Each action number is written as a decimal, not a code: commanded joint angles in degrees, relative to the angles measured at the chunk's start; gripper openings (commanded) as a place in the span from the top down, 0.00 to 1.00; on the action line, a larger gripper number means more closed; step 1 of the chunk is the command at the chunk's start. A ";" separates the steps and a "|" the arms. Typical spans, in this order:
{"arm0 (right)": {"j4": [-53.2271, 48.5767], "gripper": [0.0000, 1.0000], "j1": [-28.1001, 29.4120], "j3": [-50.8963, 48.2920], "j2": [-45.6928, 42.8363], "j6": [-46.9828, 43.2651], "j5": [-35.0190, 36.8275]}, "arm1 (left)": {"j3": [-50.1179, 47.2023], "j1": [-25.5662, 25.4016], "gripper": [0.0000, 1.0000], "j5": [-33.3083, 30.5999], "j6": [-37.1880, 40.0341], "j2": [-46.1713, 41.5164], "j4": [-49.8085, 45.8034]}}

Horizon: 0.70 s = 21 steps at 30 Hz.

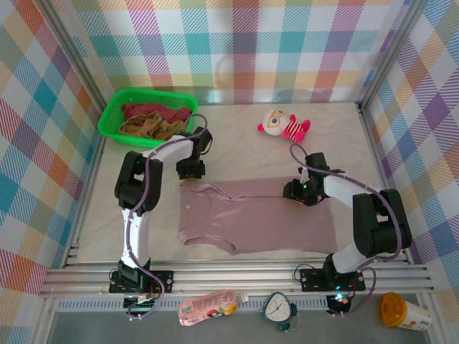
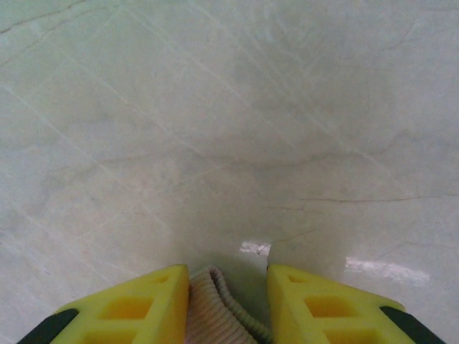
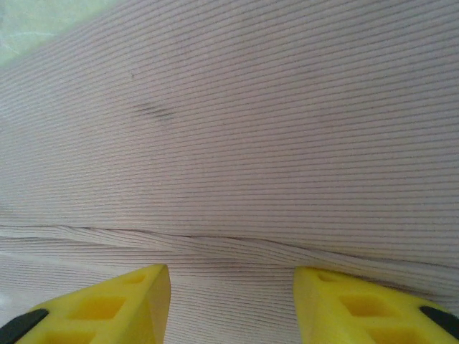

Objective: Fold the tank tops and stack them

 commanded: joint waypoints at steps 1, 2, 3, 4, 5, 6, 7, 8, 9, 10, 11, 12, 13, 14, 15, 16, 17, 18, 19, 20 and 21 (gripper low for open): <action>-0.01 0.51 -0.44 -0.28 -0.22 -0.38 -1.51 | 0.35 0.43 0.69 -1.35 1.35 -2.12 -2.75; 0.07 0.51 -0.44 -0.47 -0.22 -0.32 -1.58 | -0.07 0.45 0.70 -0.92 1.37 -1.87 -2.50; 0.09 0.51 -0.44 -0.57 -0.23 -0.26 -1.59 | -0.60 0.44 0.71 -0.56 1.31 -1.66 -2.05; 0.16 0.51 -0.44 -0.65 -0.24 -0.20 -1.59 | -1.19 0.44 0.72 -0.13 1.31 -1.38 -1.56; 0.17 0.51 -0.44 -0.64 -0.26 -0.17 -1.64 | -1.53 0.44 0.74 0.02 1.26 -1.33 -1.21; 0.14 0.52 -0.44 -0.65 -0.15 -0.24 -1.68 | -1.70 0.44 0.76 -0.18 1.18 -1.13 -0.88; 0.17 0.52 -0.44 -0.52 -0.06 -0.31 -1.81 | -1.50 0.44 0.79 -0.44 1.32 -1.05 -0.80; 0.09 0.52 -0.46 -0.50 0.10 -0.36 -1.92 | -0.98 0.53 0.83 -0.71 1.48 -0.89 -0.86; 0.12 0.52 -0.46 -0.46 0.19 -0.40 -2.02 | -0.48 0.53 0.86 -0.87 1.67 -0.76 -1.01; 0.13 0.52 -0.46 -0.39 0.27 -0.38 -2.06 | 0.20 0.55 0.88 -0.97 1.92 -0.71 -1.18; 0.10 0.52 -0.44 -0.35 0.22 -0.38 -2.07 | 0.83 0.57 0.92 -1.12 2.19 -0.67 -1.40; 0.07 0.52 -0.44 -0.39 0.21 -0.38 -1.96 | 1.38 0.53 0.95 -1.25 2.59 -0.75 -1.50; 0.17 0.52 -0.44 -0.39 0.21 -0.38 -1.90 | 1.81 0.54 0.98 -1.46 2.81 -0.84 -1.65; 0.08 0.52 -0.45 -0.39 0.21 -0.38 -1.84 | 2.35 0.59 1.00 -1.68 3.13 -0.84 -1.89; 0.07 0.52 -0.49 -0.39 0.30 -0.33 -1.78 | 3.06 0.64 1.00 -1.93 3.39 -0.93 -2.33; 0.13 0.52 -0.44 -0.39 0.38 -0.30 -1.61 | 3.42 0.54 1.00 -2.25 3.45 -1.13 -2.67; 0.16 0.52 -0.44 -0.39 0.48 -0.22 -1.47 | 3.61 0.54 1.00 -2.37 3.62 -1.58 -2.74; 0.16 0.52 -0.43 -0.47 0.56 -0.12 -1.19 | 3.68 0.53 1.00 -2.63 3.73 -2.30 -2.73; 0.16 0.52 -0.44 -0.43 0.57 -0.07 -1.08 | 3.68 0.45 1.00 -2.82 3.87 -2.85 -2.66; 0.25 0.52 -0.44 -0.63 0.61 0.02 -0.70 | 3.72 0.40 1.00 -2.81 4.30 -3.49 -2.70; 0.24 0.52 -0.46 -0.65 0.70 0.12 -0.55 | 3.91 0.17 1.00 -3.11 4.69 -4.11 -2.90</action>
